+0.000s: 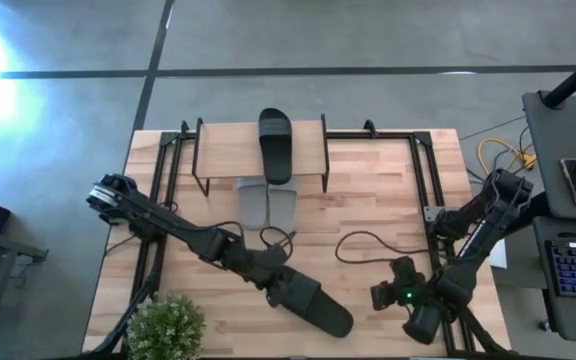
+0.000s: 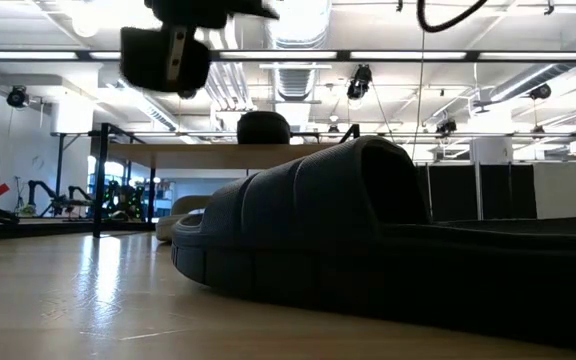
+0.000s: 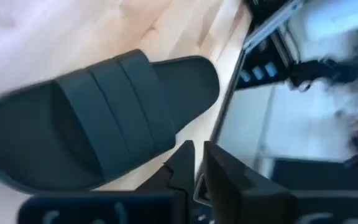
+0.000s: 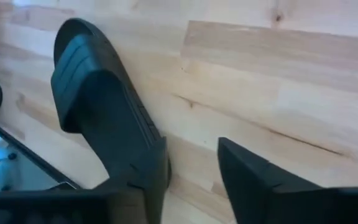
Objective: Pick and place slides into the shelf
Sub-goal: Put the black slide on the shelf
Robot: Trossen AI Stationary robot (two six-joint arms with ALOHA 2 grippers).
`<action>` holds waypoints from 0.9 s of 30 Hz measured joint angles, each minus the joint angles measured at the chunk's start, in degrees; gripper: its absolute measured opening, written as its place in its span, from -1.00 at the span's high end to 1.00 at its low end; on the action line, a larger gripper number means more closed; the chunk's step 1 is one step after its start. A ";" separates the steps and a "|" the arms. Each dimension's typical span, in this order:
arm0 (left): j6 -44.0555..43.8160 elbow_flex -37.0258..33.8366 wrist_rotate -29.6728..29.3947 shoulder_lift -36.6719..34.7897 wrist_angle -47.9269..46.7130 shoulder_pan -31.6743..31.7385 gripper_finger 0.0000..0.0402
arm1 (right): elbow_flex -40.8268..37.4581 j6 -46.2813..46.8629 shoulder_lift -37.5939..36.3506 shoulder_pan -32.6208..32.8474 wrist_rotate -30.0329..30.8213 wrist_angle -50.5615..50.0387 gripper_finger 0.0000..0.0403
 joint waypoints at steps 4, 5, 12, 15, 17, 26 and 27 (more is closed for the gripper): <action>-6.89 -5.55 0.16 0.21 3.29 0.22 0.67 | 0.25 -0.04 0.91 -0.02 -0.10 0.42 0.12; -7.99 -6.78 0.17 0.18 3.40 0.20 0.60 | 0.25 -0.02 1.04 0.01 -0.11 0.68 0.07; -13.56 -13.30 1.35 0.13 14.92 0.94 0.28 | 0.25 -0.18 1.39 0.06 -0.12 0.67 -0.15; -14.81 -14.69 1.54 0.59 15.43 1.20 0.21 | 0.27 -0.69 1.39 0.04 -0.12 0.57 -0.18; -15.02 -15.05 1.60 1.22 16.42 1.35 0.19 | 0.27 -0.83 1.39 0.01 -0.10 0.16 -0.20; -15.13 -14.86 2.08 5.72 22.42 1.70 0.18 | 0.15 -0.67 1.39 -0.35 -0.13 -2.38 -0.20; -15.17 -14.72 2.25 6.69 24.29 1.70 0.18 | 0.08 -0.66 1.39 -0.44 -0.13 -2.56 -0.19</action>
